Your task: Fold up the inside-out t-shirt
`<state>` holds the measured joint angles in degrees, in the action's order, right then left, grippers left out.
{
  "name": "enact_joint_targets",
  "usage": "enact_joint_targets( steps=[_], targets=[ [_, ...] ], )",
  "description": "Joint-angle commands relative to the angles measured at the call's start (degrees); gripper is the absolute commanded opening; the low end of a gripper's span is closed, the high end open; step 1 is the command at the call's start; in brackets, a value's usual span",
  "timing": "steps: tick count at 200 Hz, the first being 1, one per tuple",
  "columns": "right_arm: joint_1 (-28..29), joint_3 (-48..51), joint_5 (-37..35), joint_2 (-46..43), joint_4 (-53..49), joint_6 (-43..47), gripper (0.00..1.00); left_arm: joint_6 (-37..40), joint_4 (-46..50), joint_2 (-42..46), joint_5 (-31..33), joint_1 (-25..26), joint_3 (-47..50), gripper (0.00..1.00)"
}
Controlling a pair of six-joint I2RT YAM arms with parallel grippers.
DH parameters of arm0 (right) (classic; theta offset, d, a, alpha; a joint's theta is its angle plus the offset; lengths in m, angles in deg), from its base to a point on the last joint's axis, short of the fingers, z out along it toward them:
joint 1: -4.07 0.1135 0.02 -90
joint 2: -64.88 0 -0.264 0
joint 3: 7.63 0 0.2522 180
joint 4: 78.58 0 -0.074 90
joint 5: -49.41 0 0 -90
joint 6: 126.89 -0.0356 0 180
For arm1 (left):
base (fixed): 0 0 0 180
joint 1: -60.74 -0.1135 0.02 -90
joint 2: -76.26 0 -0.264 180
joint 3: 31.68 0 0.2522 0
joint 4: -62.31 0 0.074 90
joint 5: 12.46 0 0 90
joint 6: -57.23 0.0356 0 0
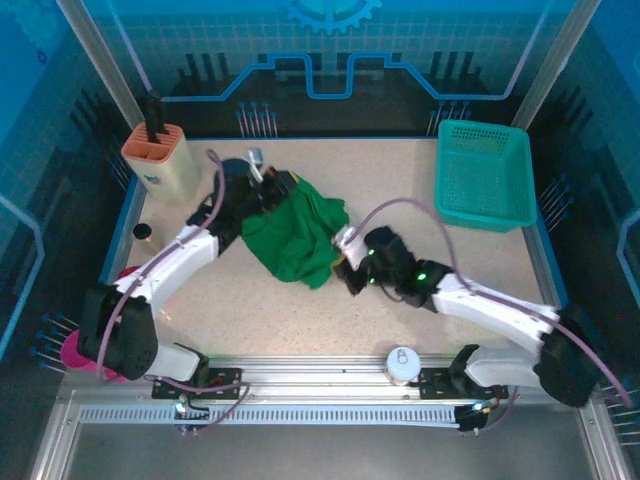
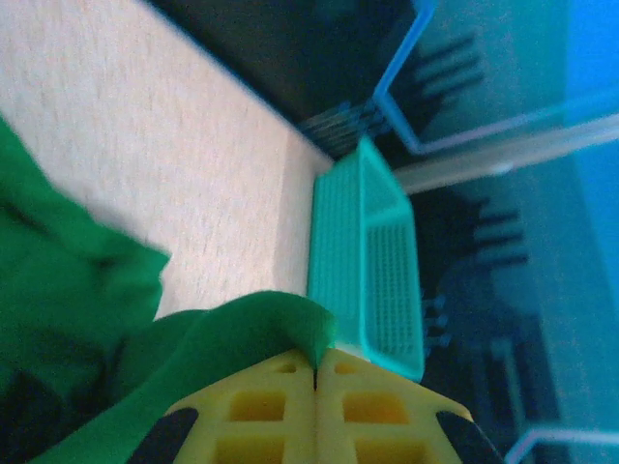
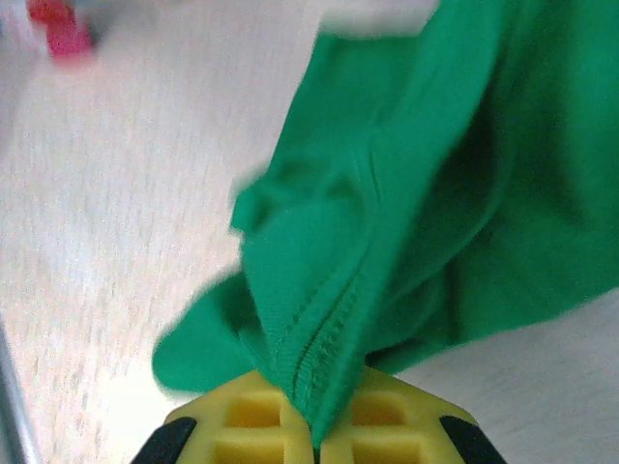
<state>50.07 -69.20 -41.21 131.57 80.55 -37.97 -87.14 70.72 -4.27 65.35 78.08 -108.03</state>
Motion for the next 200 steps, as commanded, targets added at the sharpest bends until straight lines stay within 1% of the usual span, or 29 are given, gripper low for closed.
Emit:
enact_joint_targets(
  steps=[1, 18, 23, 29, 38, 43, 48, 57, 67, 81, 89, 98, 110, 120, 127, 133, 138, 148, 158, 167, 176, 183, 194, 200],
  targets=[
    [-0.1, -14.8, -8.1, -6.2, -11.9, 17.0, 0.00, 6.4, 10.2, 5.1, 3.1, -2.4, -11.1, 0.00],
    [1.5, -27.0, -6.3, -4.7, -22.9, 27.7, 0.00, 11.8, 13.0, 8.4, 7.5, -2.8, -16.7, 0.00],
    [3.0, -30.4, -6.5, -3.7, -27.3, 32.8, 0.00, 13.3, 13.0, 9.6, 8.4, -2.8, -17.8, 0.00],
    [6.1, -34.4, -10.5, -2.6, -31.5, 38.1, 0.00, 15.0, 13.2, 10.9, 9.1, -2.8, -19.1, 0.00],
    [11.2, -38.1, -18.1, -1.6, -34.2, 44.4, 0.00, 17.0, 13.8, 13.2, 8.8, -2.8, -21.1, 0.00],
    [13.6, -39.8, -20.3, -1.6, -35.2, 46.8, 0.00, 17.8, 14.0, 14.5, 8.2, -2.8, -22.0, 0.00],
    [16.1, -41.5, -21.0, -1.9, -35.9, 48.2, 0.00, 18.2, 14.3, 15.9, 7.5, -2.8, -22.6, 0.00],
    [19.9, -45.1, -18.6, -2.4, -37.7, 48.9, 0.00, 18.2, 14.0, 18.4, 5.1, -2.8, -22.9, 0.00],
    [23.2, -49.3, -12.7, -2.7, -40.4, 47.7, 0.00, 17.8, 12.8, 21.2, 2.1, -2.8, -22.3, 0.00],
    [24.3, -53.2, -3.0, -3.2, -44.0, 45.7, 0.00, 16.8, 8.9, 24.9, -2.1, -2.8, -19.7, 0.00],
    [23.1, -53.4, 0.7, -4.0, -43.9, 46.1, 0.00, 16.1, 6.0, 26.4, -2.4, -2.7, -17.7, 0.00],
    [18.7, -51.3, 1.9, -5.1, -39.8, 46.7, 0.00, 15.4, 4.2, 27.2, -0.5, -2.8, -16.3, 0.00],
    [8.4, -47.9, 2.6, -5.7, -30.2, 45.0, 0.00, 18.0, 4.9, 26.0, 3.2, -2.8, -17.0, 0.00],
    [-0.8, -46.9, 3.1, -4.2, -23.5, 40.2, 0.00, 20.7, 5.9, 23.1, 5.0, -2.8, -19.0, 0.00],
    [-5.4, -47.4, 1.3, -2.5, -19.8, 36.5, 0.00, 22.8, 5.9, 20.7, 5.1, -2.8, -20.3, 0.00],
    [-8.1, -47.8, -1.5, -0.8, -17.1, 34.1, 0.00, 23.9, 5.8, 18.5, 5.2, -2.9, -21.1, 0.00],
    [-9.2, -48.0, -5.3, 0.6, -14.7, 33.2, 0.00, 23.9, 5.3, 16.8, 5.2, -3.2, -21.6, 0.00],
    [-10.1, -47.7, -16.1, 3.6, -7.9, 32.0, 0.00, 21.6, 3.5, 13.8, 4.6, -3.7, -21.9, 0.00],
    [-11.1, -47.9, -24.9, 6.5, -2.7, 30.3, 0.00, 15.8, 1.9, 11.7, 4.7, -4.4, -21.5, 0.00],
    [-12.1, -49.6, -28.9, 8.8, -2.6, 28.6, 0.00, 9.5, 0.5, 10.4, 5.0, -5.0, -21.0, 0.00],
    [-12.3, -52.1, -30.0, 10.6, -5.2, 27.5, 0.00, 4.2, -0.9, 9.3, 3.9, -5.8, -21.0, 0.00],
    [-12.2, -53.7, -28.9, 11.3, -7.6, 26.8, 0.00, 1.3, -2.3, 8.6, 1.8, -6.2, -21.4, 0.00],
    [-12.1, -54.2, -23.9, 10.5, -10.0, 25.7, 0.00, -1.7, -3.4, 7.7, -2.0, -6.9, -22.8, 0.00],
    [-12.1, -53.4, -19.2, 9.2, -10.3, 25.3, 0.00, -2.2, -3.8, 7.6, -4.0, -7.0, -23.9, 0.00]
  ],
)
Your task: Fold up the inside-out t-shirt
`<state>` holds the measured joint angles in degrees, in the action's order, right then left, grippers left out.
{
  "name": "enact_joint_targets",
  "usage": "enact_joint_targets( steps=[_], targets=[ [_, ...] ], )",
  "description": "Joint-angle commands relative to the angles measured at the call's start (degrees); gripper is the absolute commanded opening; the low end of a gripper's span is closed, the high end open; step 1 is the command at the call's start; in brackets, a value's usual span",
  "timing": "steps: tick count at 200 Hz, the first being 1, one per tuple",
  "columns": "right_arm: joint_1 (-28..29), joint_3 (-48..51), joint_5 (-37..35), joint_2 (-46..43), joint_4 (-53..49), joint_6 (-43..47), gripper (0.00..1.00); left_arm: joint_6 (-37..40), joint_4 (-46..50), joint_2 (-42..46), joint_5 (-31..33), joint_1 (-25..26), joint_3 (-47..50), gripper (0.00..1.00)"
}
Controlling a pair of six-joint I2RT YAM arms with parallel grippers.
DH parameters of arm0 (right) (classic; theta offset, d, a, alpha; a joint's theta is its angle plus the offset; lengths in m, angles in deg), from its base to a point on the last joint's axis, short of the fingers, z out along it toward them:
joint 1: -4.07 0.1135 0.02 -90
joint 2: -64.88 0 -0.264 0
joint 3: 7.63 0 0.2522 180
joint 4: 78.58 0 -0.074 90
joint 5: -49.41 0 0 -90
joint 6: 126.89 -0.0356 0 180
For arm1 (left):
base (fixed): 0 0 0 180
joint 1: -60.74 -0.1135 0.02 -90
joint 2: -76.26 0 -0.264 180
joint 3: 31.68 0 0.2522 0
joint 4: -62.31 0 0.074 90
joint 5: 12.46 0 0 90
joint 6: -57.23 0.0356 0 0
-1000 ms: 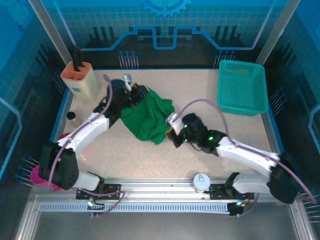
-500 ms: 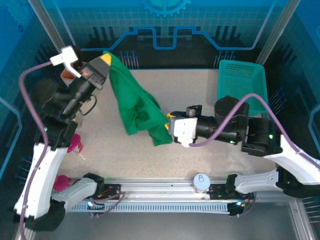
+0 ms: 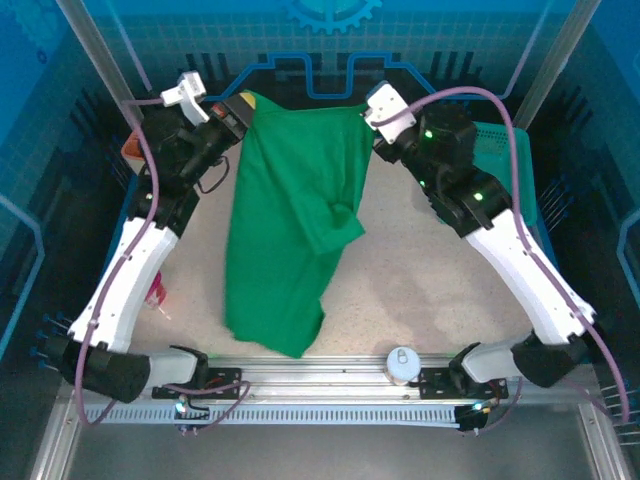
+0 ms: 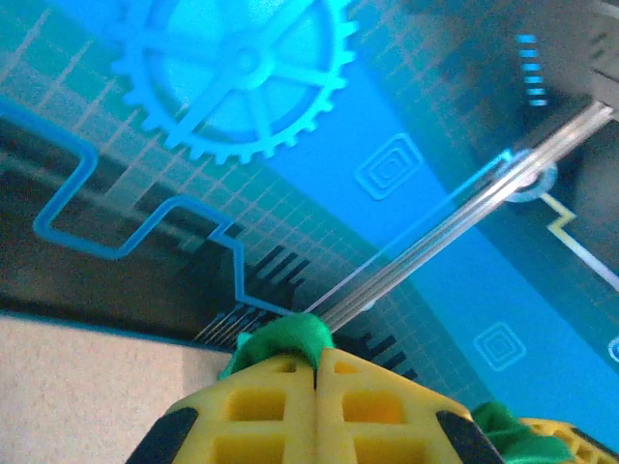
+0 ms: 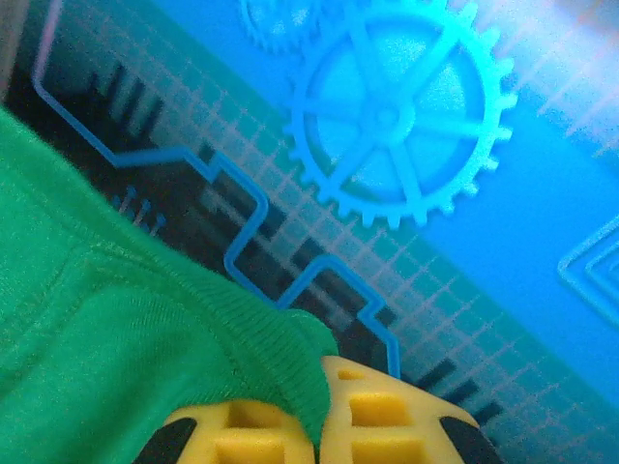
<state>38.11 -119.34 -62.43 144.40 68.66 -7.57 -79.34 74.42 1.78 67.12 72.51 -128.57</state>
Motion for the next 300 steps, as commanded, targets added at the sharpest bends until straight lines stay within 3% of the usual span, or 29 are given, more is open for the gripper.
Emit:
enact_joint_targets(
  steps=[1, 12, 22, 42, 53, 76, 100, 117, 159, 193, 207, 239, 267, 300],
  targets=[
    [-0.2, -3.0, 2.8, -3.9, 1.6, -5.1, 0.00, -10.0, -7.7, 1.5, -6.2, -1.4, -3.5, 0.00],
    [-0.2, 0.9, 15.1, -8.5, 1.8, -3.8, 0.00, -9.8, -11.0, 1.8, -11.1, -1.4, -4.9, 0.00],
    [-0.2, 7.0, 30.9, -14.4, 3.8, 0.2, 0.00, -10.2, -15.5, 2.4, -16.1, -1.4, -5.3, 0.00],
    [-1.3, 22.0, 50.4, -24.8, 19.0, 0.1, 0.00, -11.9, -27.0, 5.1, -25.4, -1.4, -4.1, 0.00],
    [-2.7, 23.8, 55.7, -27.3, 22.4, -3.1, 0.00, -10.9, -31.2, 6.9, -28.4, -1.4, -2.6, 0.00],
    [-5.1, 21.5, 64.8, -27.9, 17.6, -3.8, 0.00, -6.1, -35.5, 11.6, -27.6, -1.3, 2.4, 0.00],
    [-6.3, 20.4, 67.3, -26.7, 16.9, -5.4, 0.00, -1.5, -28.0, 12.3, -26.1, -1.3, 2.0, 0.00],
    [-6.6, 20.2, 63.9, -25.4, 17.5, -5.6, 0.00, 1.2, -22.5, 12.2, -22.4, -1.3, 2.4, 0.00],
    [-6.4, 21.3, 33.6, -19.5, 27.8, -3.9, 0.00, 8.7, -12.2, 8.1, -12.2, -1.3, 0.8, 0.00],
    [-6.4, 19.5, 18.0, -8.5, 38.9, -4.2, 0.00, 19.4, -7.1, -1.3, -5.5, -1.4, -2.5, 0.00],
    [-6.1, 14.7, 13.5, -2.0, 39.3, -0.8, 0.00, 18.2, -7.9, -6.0, -4.6, -2.0, -4.3, 0.00],
    [-6.1, -5.3, -4.6, 13.8, 37.7, -0.1, 0.00, 15.6, -9.2, -15.5, -7.5, -2.6, -14.3, 0.00],
    [-6.1, -15.9, -2.8, 18.3, 32.7, 0.2, 0.00, 14.0, -10.5, -20.0, -8.1, -3.4, -22.6, 0.00],
    [-6.5, -3.5, 12.4, 9.2, 34.1, 3.9, 0.00, 12.0, -11.3, -19.3, -11.7, -4.7, -23.8, 0.00]
  ],
)
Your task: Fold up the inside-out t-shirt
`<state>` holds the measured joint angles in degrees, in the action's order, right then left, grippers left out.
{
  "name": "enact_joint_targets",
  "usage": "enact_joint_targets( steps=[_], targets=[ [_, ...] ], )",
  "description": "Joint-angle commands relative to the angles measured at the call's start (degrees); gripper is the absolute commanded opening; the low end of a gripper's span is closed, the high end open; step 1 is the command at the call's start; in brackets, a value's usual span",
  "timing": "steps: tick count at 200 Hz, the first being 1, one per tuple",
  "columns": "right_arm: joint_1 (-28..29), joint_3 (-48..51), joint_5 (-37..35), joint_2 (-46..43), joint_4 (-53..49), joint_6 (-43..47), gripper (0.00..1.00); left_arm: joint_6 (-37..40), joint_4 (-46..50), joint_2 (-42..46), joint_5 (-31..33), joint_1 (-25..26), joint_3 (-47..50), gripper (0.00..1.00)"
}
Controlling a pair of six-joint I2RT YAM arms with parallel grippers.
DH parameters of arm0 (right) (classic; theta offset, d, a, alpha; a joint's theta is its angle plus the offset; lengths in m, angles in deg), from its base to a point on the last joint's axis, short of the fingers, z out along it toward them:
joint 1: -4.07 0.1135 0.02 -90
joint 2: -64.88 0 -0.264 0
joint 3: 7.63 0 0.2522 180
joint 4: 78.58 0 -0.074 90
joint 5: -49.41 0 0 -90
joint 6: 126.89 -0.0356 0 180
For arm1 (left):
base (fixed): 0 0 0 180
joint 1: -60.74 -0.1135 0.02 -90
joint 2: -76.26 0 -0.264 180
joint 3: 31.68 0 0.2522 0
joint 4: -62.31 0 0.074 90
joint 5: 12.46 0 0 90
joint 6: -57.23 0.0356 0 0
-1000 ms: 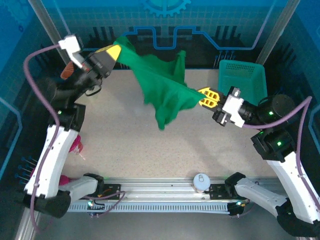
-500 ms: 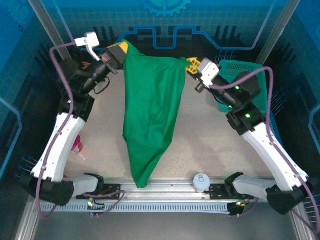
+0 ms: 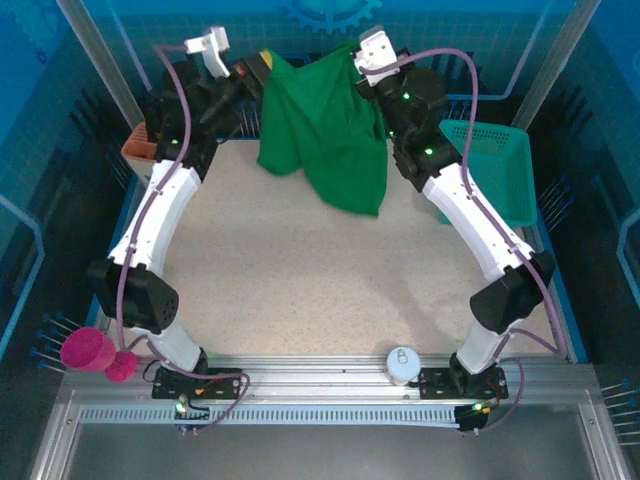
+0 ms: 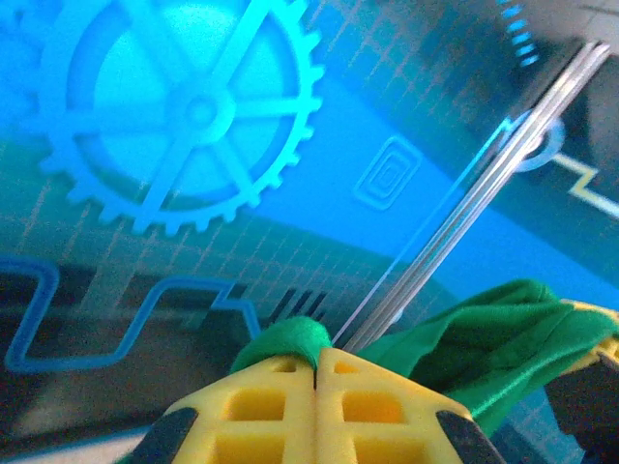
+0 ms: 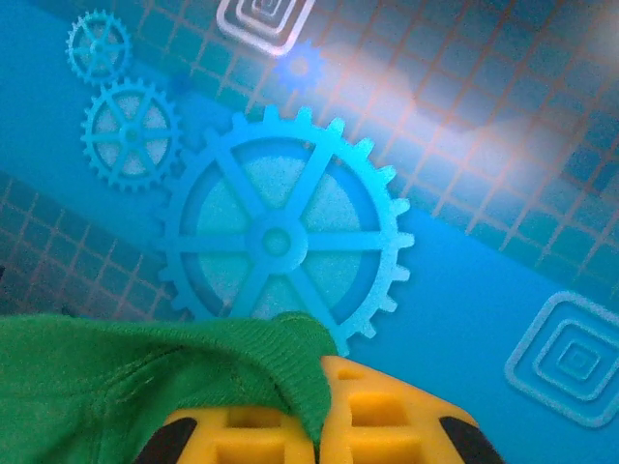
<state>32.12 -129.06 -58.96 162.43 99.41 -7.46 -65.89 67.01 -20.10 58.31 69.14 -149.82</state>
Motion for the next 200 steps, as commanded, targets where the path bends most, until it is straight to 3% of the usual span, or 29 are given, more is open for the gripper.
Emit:
enact_joint_targets(
  steps=[1, 13, 28, 57, 66, 79, 92, 104, 127, 145, 162, 200],
  targets=[
    [-0.5, 6.9, 9.6, -9.3, 3.4, 4.2, 0.00, -1.5, -3.8, 2.7, -3.1, -1.4, -2.3, 0.00],
    [0.4, 14.8, 14.3, -13.7, 3.4, 9.5, 0.00, -2.8, -4.1, 5.1, -4.7, -1.4, 3.3, 0.00],
    [2.6, 26.2, 14.9, -19.1, 2.5, 18.7, 0.00, -6.1, -6.8, 10.3, -5.6, -1.4, 16.4, 0.00],
    [12.2, 50.5, 0.9, -27.1, -0.6, 32.3, 0.00, -11.5, -11.1, 22.2, -2.3, -0.7, 49.2, 0.04],
    [17.8, 56.1, -5.1, -28.3, -3.5, 31.3, 0.00, -13.1, -11.7, 25.4, -0.6, 0.0, 59.2, 0.09],
    [26.2, 63.4, -9.4, -29.3, -11.9, 25.4, 0.13, -17.9, -12.8, 29.7, 1.3, 0.9, 72.8, 0.21],
    [34.2, 67.1, -7.0, -29.0, -23.2, 15.8, 0.36, -22.8, -14.5, 33.9, 2.6, 1.7, 83.4, 0.33],
    [39.0, 67.7, -2.1, -27.8, -31.6, 6.6, 0.47, -25.5, -13.2, 39.1, 2.8, 2.1, 90.1, 0.37],
    [38.3, 64.4, 9.3, -28.5, -41.8, -4.3, 0.58, -20.5, 7.4, 50.5, 3.8, 4.5, 87.2, 0.51],
    [32.1, 62.2, 17.3, -30.9, -42.6, -5.4, 0.64, -14.6, 19.5, 51.4, 3.7, 5.1, 79.6, 0.57],
    [25.4, 59.7, 23.3, -29.9, -38.2, -7.7, 0.67, -10.9, 24.6, 46.1, 2.2, 5.1, 72.7, 0.59],
    [19.5, 50.6, 17.8, -15.6, -23.3, -32.6, 0.67, -3.7, 24.1, 23.0, -3.1, 5.4, 60.3, 0.58]
  ],
)
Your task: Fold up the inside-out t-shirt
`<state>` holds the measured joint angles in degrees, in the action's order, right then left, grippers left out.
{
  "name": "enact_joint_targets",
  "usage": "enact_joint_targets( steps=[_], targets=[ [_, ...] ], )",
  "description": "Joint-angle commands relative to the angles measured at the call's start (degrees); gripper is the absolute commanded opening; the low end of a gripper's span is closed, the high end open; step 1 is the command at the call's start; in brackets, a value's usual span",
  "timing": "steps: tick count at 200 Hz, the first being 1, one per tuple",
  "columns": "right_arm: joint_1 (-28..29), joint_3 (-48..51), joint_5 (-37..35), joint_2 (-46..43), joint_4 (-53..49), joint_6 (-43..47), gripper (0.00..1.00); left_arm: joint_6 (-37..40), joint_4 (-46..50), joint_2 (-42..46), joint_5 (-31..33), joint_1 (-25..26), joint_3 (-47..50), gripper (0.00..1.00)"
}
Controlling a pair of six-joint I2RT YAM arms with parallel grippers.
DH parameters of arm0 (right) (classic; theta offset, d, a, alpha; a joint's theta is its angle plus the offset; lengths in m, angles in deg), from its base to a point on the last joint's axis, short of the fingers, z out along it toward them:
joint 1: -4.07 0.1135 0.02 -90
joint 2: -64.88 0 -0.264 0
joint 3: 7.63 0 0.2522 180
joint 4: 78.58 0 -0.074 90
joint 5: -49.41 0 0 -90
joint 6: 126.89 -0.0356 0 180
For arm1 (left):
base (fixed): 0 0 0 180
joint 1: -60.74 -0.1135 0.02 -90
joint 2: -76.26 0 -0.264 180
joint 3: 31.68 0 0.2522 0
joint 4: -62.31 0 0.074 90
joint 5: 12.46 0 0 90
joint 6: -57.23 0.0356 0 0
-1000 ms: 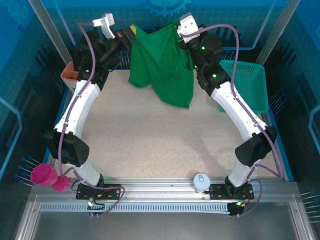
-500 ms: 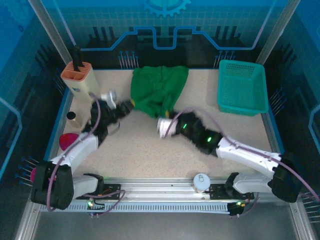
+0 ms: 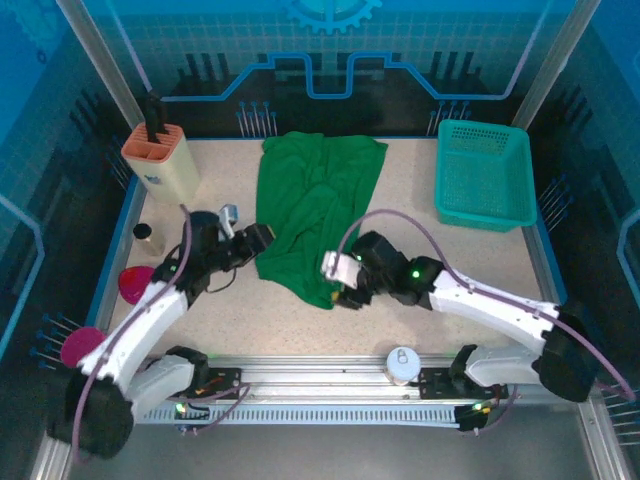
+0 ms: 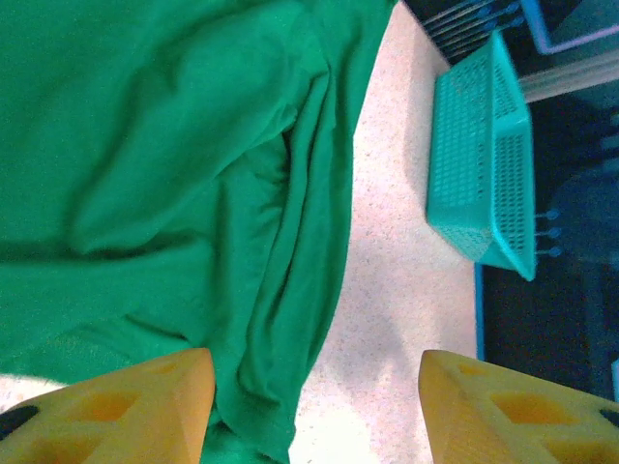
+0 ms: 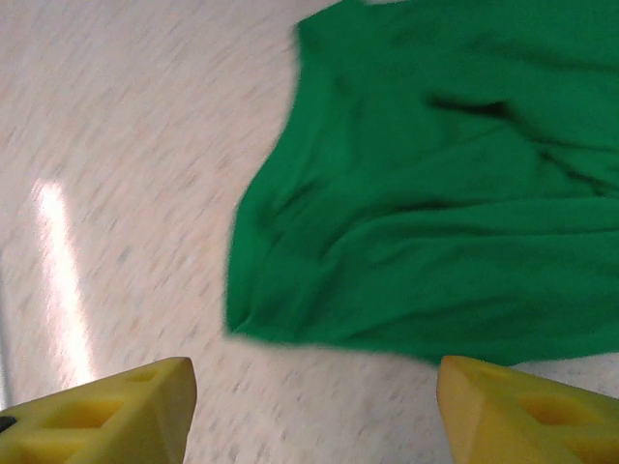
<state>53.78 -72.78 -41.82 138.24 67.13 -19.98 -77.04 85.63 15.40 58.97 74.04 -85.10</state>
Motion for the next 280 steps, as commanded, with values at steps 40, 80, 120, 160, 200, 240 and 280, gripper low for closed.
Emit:
enact_joint_targets(
  steps=[40, 80, 120, 160, 200, 240, 280],
  targets=[
    [-1.7, -3.0, 0.3, 21.2, 18.9, -38.2, 0.62, 8.5, -6.2, -30.0, 2.4, 1.0, -7.1, 0.43],
    [-0.1, 7.0, -2.7, 18.9, 14.7, -47.9, 0.28, 4.6, -6.5, -30.1, 8.0, 9.9, 4.4, 0.32],
    [-1.1, 12.9, -5.3, 3.5, -2.0, -48.8, 0.12, -7.1, -1.5, -17.0, 9.4, 23.2, 16.8, 0.29],
    [-6.6, 5.4, -1.3, -3.2, -2.0, -42.9, 0.39, -8.8, 9.4, -10.9, 1.9, 31.6, 11.9, 0.42],
    [-6.6, -2.8, -3.0, 15.7, 12.7, -46.1, 0.41, 2.1, 22.9, -10.2, 1.3, 23.6, -8.0, 0.51],
    [-6.5, -4.9, -1.7, 27.1, 15.4, -45.5, 0.43, 8.6, 12.7, -21.3, 3.5, 13.7, -11.9, 0.51],
    [-11.5, -2.5, 8.6, 22.2, 13.4, -40.8, 0.00, 12.8, 9.2, -40.0, -1.8, 13.5, -21.6, 0.53]
  ],
)
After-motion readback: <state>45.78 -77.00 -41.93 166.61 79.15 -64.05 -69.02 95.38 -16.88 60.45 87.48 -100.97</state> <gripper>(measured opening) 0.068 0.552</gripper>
